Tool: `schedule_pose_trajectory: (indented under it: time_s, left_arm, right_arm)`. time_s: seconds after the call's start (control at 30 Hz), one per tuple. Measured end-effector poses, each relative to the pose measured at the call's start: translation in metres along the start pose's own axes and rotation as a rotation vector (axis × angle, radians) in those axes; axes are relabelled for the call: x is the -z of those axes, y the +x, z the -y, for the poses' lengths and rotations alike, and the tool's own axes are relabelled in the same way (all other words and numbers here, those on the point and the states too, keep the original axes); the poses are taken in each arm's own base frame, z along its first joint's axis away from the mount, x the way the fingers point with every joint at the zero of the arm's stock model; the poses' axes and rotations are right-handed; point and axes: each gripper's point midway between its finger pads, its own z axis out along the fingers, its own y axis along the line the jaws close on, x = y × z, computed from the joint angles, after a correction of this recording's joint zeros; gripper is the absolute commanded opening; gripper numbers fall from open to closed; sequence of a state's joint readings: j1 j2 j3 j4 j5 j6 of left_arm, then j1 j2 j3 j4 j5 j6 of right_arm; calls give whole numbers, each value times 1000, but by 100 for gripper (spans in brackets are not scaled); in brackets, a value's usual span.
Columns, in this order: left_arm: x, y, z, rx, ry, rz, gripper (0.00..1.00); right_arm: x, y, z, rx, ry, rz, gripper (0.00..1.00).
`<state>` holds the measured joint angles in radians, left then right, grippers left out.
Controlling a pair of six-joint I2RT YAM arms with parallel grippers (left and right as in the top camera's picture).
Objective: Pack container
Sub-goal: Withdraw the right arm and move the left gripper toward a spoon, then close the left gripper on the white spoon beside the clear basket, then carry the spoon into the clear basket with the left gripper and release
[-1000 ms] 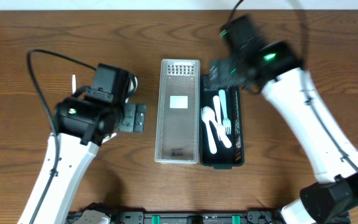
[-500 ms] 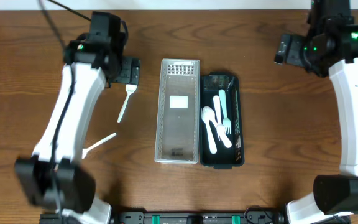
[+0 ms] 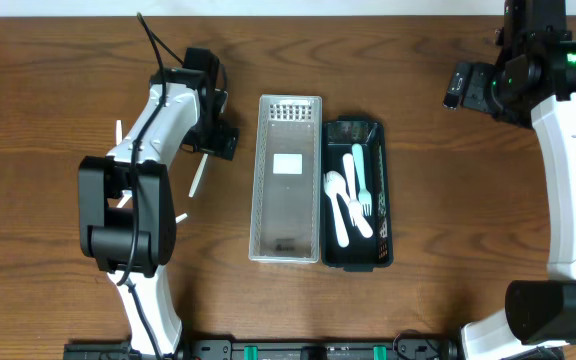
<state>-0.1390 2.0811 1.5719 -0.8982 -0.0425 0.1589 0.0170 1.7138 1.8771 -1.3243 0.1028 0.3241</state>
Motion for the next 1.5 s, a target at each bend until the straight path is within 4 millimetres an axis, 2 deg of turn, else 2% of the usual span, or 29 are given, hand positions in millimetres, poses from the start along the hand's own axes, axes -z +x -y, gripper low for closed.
schedule_pose_trajectory:
  time_s: [0.53,0.6,0.7,0.8,0.93,1.0,1.07,1.5]
  left_arm:
    - [-34,11,-4,28,61,20,98]
    - [-34,9,-3,30,73,35,92]
    - [-35,7,1,37,100,48,65]
    - [-35,7,4,33,110,51,45]
    - [-35,6,4,36,112,52,25]
    - [-35,7,4,35,112,52,19]
    - [-35,7,4,34,112,52,8]
    - [-30,11,-2,32,78,39,6]
  right_arm:
    - [0,1,0,0,1,-3,99]
    - [0,1,0,0,1,-3,99]
    - [0,1,0,1,1,-5,99]
    - [0,3,1,1,3,-11,99]
    - [0,3,1,1,3,-12,99]
    - [-1,4,1,2,4,-15,99]
    - [-1,5,1,2,6,-20,99]
    - [-1,5,2,2,6,-21,99]
